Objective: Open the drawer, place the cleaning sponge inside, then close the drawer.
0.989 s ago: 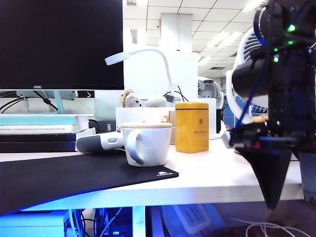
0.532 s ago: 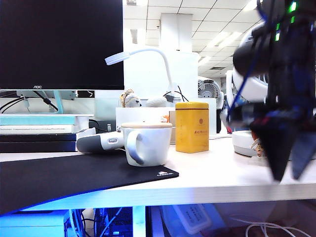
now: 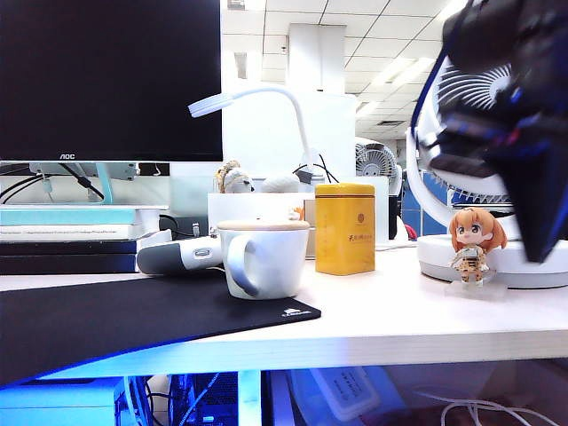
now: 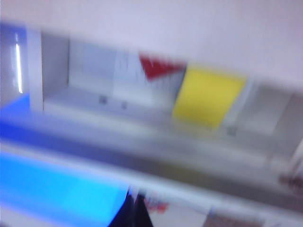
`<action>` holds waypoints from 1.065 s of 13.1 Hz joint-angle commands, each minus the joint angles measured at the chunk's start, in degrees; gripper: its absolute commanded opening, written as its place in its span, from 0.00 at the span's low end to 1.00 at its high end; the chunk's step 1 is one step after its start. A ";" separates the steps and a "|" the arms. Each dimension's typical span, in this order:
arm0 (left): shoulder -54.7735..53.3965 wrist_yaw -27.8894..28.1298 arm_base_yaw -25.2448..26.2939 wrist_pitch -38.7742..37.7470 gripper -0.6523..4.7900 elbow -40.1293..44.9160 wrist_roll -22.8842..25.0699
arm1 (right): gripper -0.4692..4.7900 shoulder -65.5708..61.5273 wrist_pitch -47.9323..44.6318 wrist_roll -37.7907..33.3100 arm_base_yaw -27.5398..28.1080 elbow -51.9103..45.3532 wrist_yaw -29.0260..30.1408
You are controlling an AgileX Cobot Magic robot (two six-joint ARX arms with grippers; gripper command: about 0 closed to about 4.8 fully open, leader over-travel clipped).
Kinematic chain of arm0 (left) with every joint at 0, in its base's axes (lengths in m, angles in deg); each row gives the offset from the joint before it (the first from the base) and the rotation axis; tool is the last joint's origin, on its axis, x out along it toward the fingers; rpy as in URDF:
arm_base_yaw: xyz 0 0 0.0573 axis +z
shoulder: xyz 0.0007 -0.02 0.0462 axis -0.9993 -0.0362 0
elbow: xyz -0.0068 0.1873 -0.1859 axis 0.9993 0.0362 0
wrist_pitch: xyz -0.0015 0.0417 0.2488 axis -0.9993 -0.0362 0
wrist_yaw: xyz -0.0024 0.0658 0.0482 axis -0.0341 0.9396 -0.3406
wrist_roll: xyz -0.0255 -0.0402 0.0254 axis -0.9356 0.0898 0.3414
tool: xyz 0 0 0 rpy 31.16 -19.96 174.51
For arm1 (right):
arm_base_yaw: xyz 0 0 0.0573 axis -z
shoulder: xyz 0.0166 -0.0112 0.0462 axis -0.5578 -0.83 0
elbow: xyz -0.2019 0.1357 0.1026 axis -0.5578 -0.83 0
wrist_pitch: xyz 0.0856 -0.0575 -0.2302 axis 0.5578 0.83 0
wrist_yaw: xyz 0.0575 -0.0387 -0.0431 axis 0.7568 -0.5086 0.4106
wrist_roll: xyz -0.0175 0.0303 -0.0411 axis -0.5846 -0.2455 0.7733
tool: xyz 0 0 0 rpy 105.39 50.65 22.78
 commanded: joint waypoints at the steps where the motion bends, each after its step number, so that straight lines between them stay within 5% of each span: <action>1: 0.07 -0.28 -0.04 2.03 0.11 -0.20 0.15 | 0.08 0.26 5.44 -0.68 -2.14 -0.07 0.55; 9: 0.09 -0.31 -0.04 3.54 0.11 -0.20 -0.22 | 0.08 0.22 -3.34 -5.70 -15.96 -11.52 4.85; 14: 0.09 -0.31 -0.04 4.00 0.11 -0.20 -0.26 | 0.08 0.20 -10.60 -8.37 -17.75 -20.04 4.02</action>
